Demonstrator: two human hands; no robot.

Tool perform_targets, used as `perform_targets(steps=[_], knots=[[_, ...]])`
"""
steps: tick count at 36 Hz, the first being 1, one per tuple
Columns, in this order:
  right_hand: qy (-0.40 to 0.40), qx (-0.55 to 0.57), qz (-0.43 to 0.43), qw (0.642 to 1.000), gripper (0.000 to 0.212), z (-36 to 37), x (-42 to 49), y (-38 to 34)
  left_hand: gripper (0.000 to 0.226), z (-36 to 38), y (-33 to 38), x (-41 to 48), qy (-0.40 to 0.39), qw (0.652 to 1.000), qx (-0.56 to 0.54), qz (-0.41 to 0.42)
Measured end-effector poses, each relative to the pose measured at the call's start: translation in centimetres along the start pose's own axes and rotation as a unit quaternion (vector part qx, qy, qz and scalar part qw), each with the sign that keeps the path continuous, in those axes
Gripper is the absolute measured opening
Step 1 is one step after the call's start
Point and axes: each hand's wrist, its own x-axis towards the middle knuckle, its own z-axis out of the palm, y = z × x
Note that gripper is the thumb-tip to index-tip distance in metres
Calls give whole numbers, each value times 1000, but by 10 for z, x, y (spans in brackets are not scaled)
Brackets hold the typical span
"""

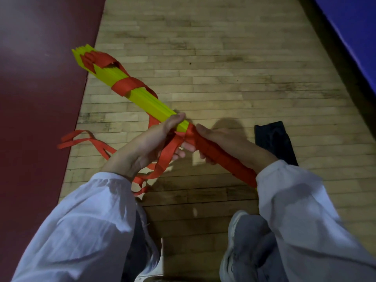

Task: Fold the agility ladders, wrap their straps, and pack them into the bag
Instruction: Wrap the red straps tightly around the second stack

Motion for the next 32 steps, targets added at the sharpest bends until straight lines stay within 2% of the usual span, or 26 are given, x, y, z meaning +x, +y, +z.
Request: perform_targets(steps=[3, 6, 11, 13, 16, 18, 25, 29, 32], knots=[[21, -9, -10, 1000, 57, 0, 0, 0, 53, -1, 0, 1, -15, 998, -31, -44], [36, -28, -29, 999, 64, 1, 0, 2, 65, -3, 0, 0, -33, 995, -45, -82], [82, -47, -53, 994, 67, 0, 1, 4, 64, -7, 1, -1, -34, 993, -45, -106], [105, -58, -58, 991, 64, -1, 3, 5, 62, -7, 1, -2, -30, 994, -39, -101], [130, -67, -58, 988, 43, -2, 5, 6, 56, -6, 2, -2, -15, 996, -31, -81], [137, -70, -56, 986, 38, -1, 7, 9, 53, -6, 2, 0, -10, 997, -32, -72], [165, -129, -38, 977, 52, 5, 16, 15, 36, -4, 0, -1, 40, 999, -16, -23], [139, -141, -47, 979, 57, 4, 12, 11, 34, -6, -1, 0, 43, 999, 9, -13], [119, -107, -43, 986, 46, -1, 7, 7, 30, -4, 2, -5, 19, 1000, 21, 1]])
